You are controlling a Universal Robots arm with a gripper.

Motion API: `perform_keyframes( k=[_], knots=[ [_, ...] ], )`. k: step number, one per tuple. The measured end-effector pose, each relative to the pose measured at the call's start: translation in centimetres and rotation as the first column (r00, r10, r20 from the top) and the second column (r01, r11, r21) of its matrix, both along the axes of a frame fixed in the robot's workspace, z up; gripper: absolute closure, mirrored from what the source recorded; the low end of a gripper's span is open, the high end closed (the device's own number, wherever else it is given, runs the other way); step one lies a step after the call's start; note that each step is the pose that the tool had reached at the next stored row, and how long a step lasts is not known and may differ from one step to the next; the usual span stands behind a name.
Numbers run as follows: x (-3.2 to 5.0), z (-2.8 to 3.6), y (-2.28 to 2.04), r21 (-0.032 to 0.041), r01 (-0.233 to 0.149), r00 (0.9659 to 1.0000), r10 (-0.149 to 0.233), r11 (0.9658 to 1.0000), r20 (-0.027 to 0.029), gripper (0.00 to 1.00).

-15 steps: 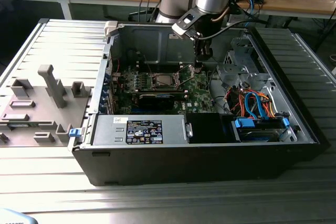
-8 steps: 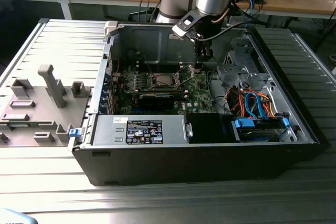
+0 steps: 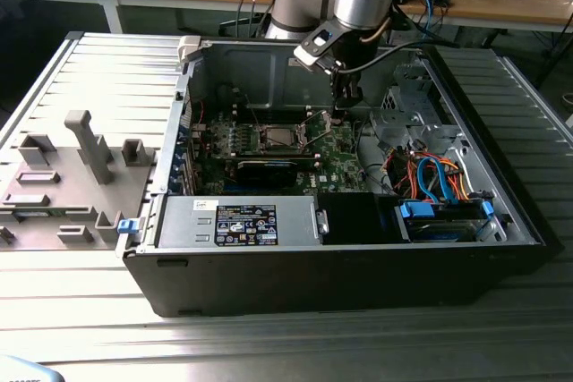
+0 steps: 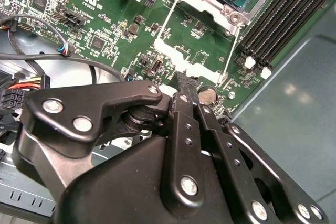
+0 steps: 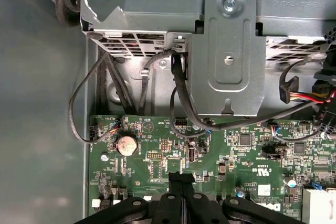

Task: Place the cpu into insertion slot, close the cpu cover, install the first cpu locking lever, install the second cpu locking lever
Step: 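Close the cpu cover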

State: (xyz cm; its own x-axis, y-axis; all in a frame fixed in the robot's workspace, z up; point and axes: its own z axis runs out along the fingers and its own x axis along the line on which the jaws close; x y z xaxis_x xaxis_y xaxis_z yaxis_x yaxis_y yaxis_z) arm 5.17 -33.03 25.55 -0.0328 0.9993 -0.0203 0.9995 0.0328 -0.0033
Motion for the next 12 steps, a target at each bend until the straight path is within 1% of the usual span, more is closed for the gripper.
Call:
perform_keyframes(
  k=[12],
  knots=[
    [0.10,-0.68,0.00,-0.0003,0.000,1.0000,0.000,1.0000,0.0001,0.89]
  ],
)
